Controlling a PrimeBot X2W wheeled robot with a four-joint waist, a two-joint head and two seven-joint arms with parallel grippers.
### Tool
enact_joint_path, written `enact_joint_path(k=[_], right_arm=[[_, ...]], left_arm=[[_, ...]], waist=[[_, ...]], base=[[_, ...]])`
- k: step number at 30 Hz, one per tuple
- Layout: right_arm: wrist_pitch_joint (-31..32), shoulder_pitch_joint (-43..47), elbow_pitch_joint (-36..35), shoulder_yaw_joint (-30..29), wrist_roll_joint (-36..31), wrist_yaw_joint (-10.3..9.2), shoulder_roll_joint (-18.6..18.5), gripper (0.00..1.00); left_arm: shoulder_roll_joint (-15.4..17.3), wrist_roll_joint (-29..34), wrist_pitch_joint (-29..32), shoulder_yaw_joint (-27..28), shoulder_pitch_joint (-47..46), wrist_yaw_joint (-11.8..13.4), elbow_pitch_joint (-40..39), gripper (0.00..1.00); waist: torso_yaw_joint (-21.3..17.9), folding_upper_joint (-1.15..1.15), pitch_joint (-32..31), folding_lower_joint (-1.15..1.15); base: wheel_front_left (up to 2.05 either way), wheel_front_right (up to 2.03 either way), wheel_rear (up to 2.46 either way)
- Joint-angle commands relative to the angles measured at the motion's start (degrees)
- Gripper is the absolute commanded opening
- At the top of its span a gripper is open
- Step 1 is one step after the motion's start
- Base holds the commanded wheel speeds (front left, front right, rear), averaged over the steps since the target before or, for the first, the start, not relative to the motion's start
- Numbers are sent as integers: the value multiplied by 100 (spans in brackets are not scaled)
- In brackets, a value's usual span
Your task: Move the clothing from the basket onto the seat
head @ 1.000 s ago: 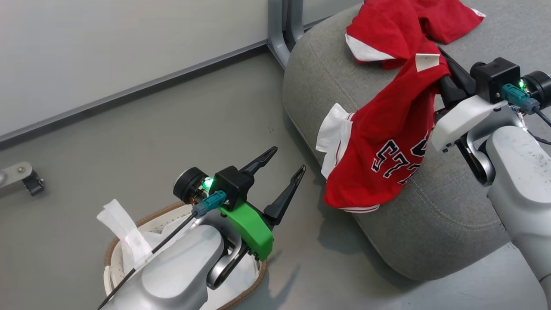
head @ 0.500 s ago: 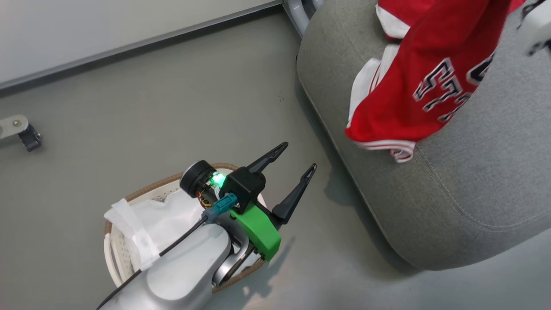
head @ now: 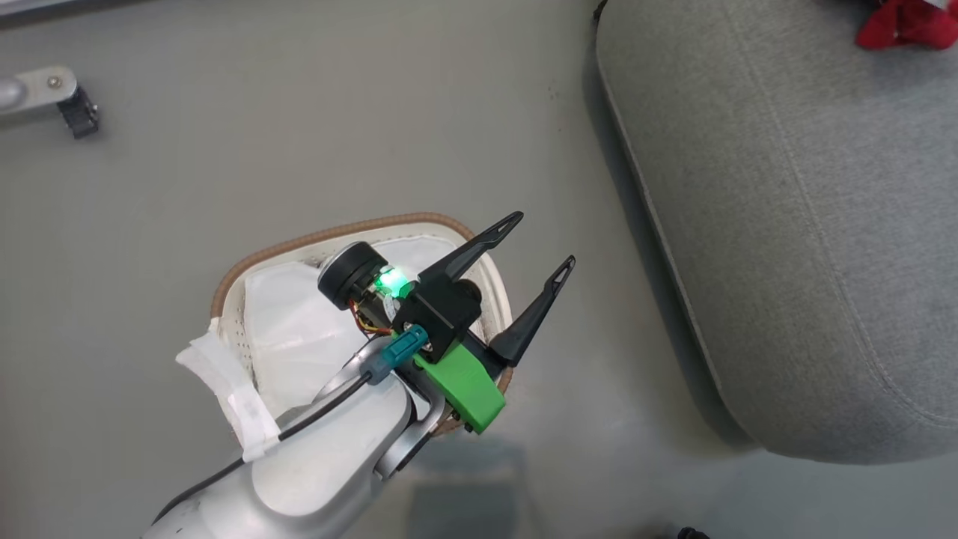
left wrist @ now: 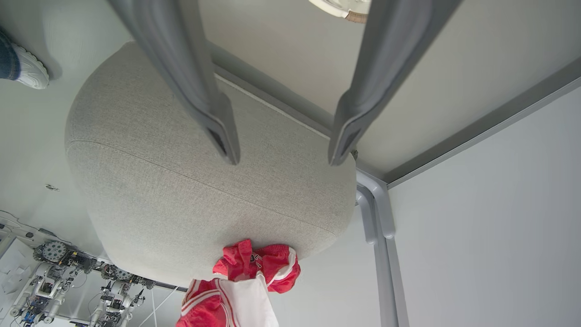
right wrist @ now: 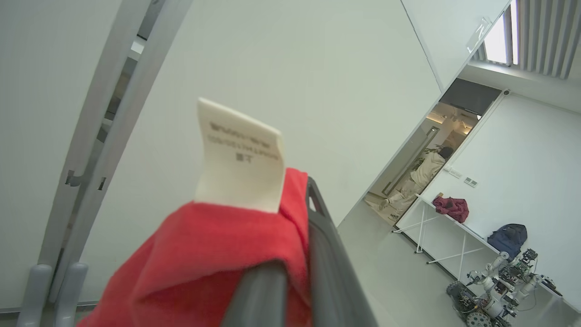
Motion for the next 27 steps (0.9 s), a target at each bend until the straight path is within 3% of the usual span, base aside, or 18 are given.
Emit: enact_joint_path(k=[1,6,15,17,18,19,27], right_arm=[[26,-7,154,-152,-100,-7,-40,0],[-219,469,824,-976,-474,-7,30,0],[-825,1467,1621,-1911,-1120,-8,849,0],[-860,1615,1773,-2124,-1275,-8,1030,29],[-883,1677,1830,-2221,-1339,-8,1129,70],[-917,1722,1848,-2298,-1394,-8,1187,100],[-1180,2064,1926,-2472,-1733,-8,1678,100]], left_arm=[[26,67,17,-19,-103,26,-59,100],[89,114,85,-61,-194,35,-181,100],[259,193,145,-47,-289,124,-313,100],[291,208,172,-56,-303,128,-323,100],[304,203,171,-61,-309,133,-336,100],[314,205,176,-60,-310,139,-347,100],[363,148,214,-73,-234,186,-369,100]], waist=[[469,0,486,-1],[684,0,797,-1],[716,0,1076,-1],[692,0,1074,-1],[668,0,1065,-1],[640,0,1057,-1],[344,0,804,-1]], base=[[0,0,0],[0,0,0],[0,0,0],[0,0,0],[0,0,0],[0,0,0],[0,0,0]])
